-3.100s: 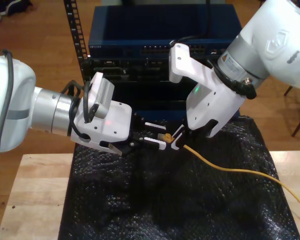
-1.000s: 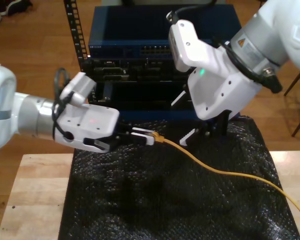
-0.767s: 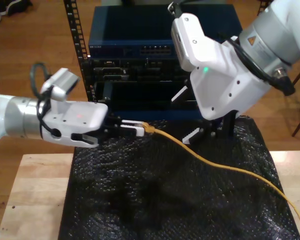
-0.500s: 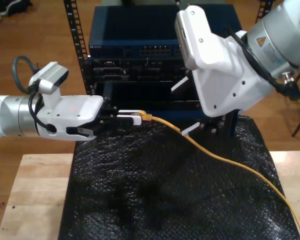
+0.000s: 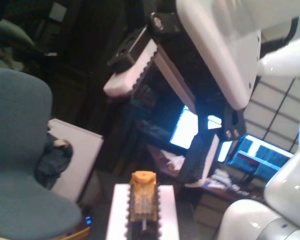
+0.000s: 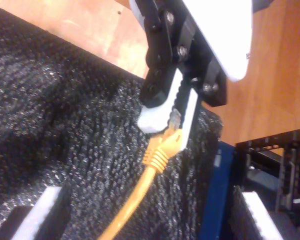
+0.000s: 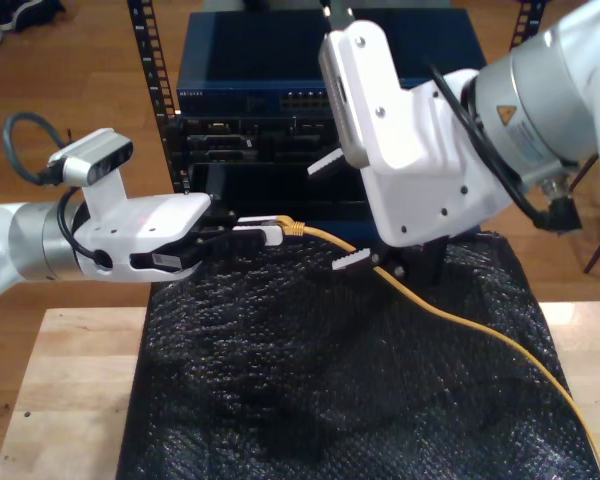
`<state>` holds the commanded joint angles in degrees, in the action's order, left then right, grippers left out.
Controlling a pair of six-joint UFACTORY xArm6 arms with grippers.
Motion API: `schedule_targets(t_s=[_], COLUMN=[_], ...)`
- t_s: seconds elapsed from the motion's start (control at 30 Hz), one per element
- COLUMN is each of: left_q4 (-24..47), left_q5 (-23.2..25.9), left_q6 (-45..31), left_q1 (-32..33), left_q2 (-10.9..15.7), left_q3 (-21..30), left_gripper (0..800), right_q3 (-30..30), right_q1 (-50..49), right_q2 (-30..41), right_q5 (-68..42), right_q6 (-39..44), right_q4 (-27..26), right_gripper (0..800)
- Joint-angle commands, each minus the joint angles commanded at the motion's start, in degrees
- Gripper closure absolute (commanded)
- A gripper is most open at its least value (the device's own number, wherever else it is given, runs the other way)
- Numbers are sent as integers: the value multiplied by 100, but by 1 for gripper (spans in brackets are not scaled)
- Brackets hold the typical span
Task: Grab the cable and plug it in
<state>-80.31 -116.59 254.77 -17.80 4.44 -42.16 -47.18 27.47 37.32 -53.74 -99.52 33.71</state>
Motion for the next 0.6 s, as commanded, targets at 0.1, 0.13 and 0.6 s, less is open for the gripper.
schedule_targets(t_s=[0.1, 0.13, 0.6], left_q4=[-18, -26, -360], left_q5=[-123, -176, -730], left_q6=[79, 105, 273], left_q1=[0, 0, 0], left_q2=[-88, -123, -387], left_q3=[0, -9, -18], left_gripper=[793, 793, 794], right_q3=[9, 26, 369], right_q1=[123, 158, 633], right_q2=[35, 44, 316], right_q5=[18, 35, 976], right_q6=[-9, -9, -9], right_q4=[0, 0, 0], right_gripper=[45, 45, 64])
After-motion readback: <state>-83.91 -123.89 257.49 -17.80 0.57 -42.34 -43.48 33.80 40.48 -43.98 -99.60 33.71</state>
